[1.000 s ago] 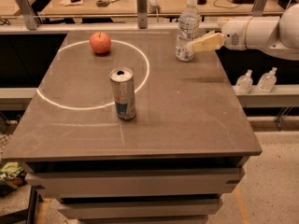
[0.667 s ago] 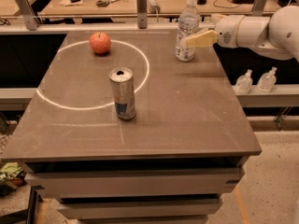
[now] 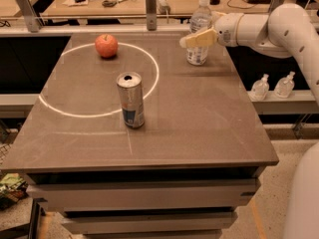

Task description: Knock blue plastic bottle over

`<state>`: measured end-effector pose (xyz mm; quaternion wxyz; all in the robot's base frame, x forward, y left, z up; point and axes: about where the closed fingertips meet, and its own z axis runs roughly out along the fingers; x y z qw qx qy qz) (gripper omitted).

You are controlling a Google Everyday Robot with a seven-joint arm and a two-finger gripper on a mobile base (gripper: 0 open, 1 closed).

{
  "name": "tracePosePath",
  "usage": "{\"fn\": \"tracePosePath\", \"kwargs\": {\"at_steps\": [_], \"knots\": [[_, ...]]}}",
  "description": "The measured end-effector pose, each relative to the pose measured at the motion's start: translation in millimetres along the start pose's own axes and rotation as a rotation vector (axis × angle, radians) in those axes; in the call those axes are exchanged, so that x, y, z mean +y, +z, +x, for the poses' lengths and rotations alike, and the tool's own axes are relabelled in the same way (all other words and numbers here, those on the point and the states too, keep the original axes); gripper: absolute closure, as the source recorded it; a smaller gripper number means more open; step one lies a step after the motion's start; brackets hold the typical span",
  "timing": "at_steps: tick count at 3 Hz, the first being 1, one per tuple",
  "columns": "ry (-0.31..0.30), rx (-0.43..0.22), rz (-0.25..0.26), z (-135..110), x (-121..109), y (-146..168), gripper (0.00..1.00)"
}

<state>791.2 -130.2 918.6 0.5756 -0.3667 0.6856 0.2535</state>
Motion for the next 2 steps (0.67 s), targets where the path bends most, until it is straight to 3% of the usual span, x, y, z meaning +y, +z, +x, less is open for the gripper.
{"fn": "tracePosePath", "kwargs": {"at_steps": [2], "knots": [[0.099, -0.012, -0.021, 16, 10, 7, 0.00]]}}
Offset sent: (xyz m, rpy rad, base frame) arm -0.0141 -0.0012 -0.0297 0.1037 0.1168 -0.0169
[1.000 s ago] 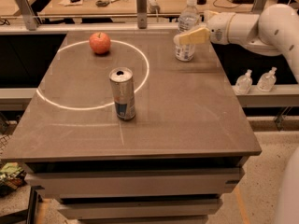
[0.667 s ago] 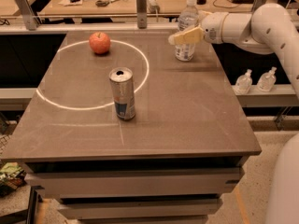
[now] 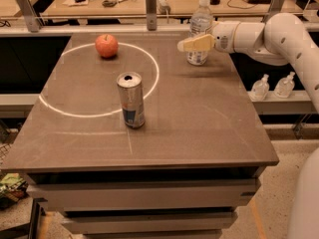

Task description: Knock blue plastic bottle over

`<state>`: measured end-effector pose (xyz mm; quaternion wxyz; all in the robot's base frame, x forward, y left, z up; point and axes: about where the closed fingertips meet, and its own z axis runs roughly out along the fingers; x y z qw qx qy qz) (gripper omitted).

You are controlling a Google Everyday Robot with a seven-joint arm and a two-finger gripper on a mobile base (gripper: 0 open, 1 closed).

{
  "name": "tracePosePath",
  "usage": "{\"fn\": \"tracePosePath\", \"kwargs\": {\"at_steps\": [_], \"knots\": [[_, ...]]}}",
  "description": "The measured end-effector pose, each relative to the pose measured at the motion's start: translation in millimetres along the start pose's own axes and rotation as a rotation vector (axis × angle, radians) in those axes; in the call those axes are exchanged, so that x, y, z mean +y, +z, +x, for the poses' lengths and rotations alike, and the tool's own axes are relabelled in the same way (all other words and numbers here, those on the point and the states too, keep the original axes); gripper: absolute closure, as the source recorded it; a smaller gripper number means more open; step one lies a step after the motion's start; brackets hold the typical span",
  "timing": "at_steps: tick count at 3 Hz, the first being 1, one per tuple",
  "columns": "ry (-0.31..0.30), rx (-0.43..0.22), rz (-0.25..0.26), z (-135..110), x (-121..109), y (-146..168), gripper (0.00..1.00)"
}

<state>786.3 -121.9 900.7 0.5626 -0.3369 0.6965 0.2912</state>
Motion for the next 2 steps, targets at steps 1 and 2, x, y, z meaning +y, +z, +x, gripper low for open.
{"fn": "tracePosePath", "kwargs": {"at_steps": [1, 2], "knots": [[0.020, 0.000, 0.003, 7.1, -1.5, -8.1, 0.16], [0.024, -0.001, 0.007, 9.3, -4.5, -16.7, 0.39]]}}
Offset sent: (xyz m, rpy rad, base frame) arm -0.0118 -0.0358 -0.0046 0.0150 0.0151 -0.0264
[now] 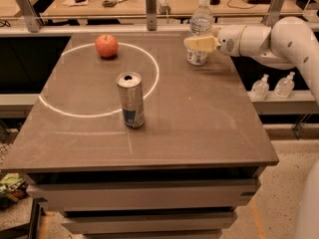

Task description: Knock blue plastic bottle over

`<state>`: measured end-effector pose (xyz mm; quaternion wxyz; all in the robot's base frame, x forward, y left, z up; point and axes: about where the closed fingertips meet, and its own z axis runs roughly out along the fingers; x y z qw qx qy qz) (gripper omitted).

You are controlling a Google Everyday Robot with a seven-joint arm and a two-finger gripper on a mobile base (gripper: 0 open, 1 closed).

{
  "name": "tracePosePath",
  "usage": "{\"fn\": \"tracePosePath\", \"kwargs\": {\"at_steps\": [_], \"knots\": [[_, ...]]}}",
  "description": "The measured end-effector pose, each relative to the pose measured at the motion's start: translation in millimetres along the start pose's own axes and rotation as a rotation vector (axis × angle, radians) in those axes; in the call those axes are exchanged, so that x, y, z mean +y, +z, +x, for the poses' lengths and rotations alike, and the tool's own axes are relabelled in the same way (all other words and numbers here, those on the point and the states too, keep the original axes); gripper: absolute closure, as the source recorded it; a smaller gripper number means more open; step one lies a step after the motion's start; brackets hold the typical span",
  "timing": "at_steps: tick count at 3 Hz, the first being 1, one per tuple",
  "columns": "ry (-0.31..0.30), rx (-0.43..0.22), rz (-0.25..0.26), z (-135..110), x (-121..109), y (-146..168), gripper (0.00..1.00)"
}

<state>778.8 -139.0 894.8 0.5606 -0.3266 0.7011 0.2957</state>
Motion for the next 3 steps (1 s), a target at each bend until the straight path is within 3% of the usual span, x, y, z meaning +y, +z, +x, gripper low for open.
{"fn": "tracePosePath", "kwargs": {"at_steps": [1, 2, 3], "knots": [[-0.004, 0.006, -0.001, -2, -1, -6, 0.63], [-0.034, 0.026, -0.023, -20, 5, -18, 0.86], [-0.171, 0.101, -0.063, -64, 23, -36, 1.00]]}}
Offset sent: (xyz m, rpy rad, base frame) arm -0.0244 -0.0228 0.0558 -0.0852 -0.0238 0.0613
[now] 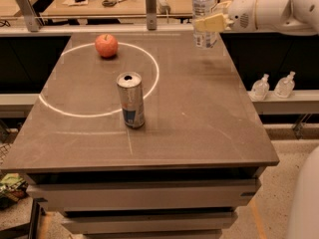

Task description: Knock blue plastic bottle over

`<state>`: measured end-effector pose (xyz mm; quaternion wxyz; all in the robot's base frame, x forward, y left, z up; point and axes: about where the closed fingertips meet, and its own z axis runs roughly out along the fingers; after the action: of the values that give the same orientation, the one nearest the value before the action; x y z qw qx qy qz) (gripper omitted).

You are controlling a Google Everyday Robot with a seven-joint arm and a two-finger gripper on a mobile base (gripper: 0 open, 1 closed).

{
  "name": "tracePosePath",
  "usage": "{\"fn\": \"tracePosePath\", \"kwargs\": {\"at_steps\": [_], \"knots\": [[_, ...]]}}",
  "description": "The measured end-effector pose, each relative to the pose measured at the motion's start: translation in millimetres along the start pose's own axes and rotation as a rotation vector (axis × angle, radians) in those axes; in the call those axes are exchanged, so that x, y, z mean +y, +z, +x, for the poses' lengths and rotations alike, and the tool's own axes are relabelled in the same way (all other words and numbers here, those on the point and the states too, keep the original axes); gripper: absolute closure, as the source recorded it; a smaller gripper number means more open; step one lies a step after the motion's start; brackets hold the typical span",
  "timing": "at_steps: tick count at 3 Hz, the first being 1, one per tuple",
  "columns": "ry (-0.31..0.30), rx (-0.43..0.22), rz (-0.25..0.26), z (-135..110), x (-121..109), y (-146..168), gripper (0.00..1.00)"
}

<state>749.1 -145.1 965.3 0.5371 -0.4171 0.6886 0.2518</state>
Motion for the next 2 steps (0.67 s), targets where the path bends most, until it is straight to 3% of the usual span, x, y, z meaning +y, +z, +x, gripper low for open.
{"fn": "tracePosePath", "kwargs": {"at_steps": [1, 2], "knots": [[-0.173, 0.195, -0.050, -30, 25, -12, 1.00], [-0.334, 0.449, -0.086, -52, 54, -16, 1.00]]}}
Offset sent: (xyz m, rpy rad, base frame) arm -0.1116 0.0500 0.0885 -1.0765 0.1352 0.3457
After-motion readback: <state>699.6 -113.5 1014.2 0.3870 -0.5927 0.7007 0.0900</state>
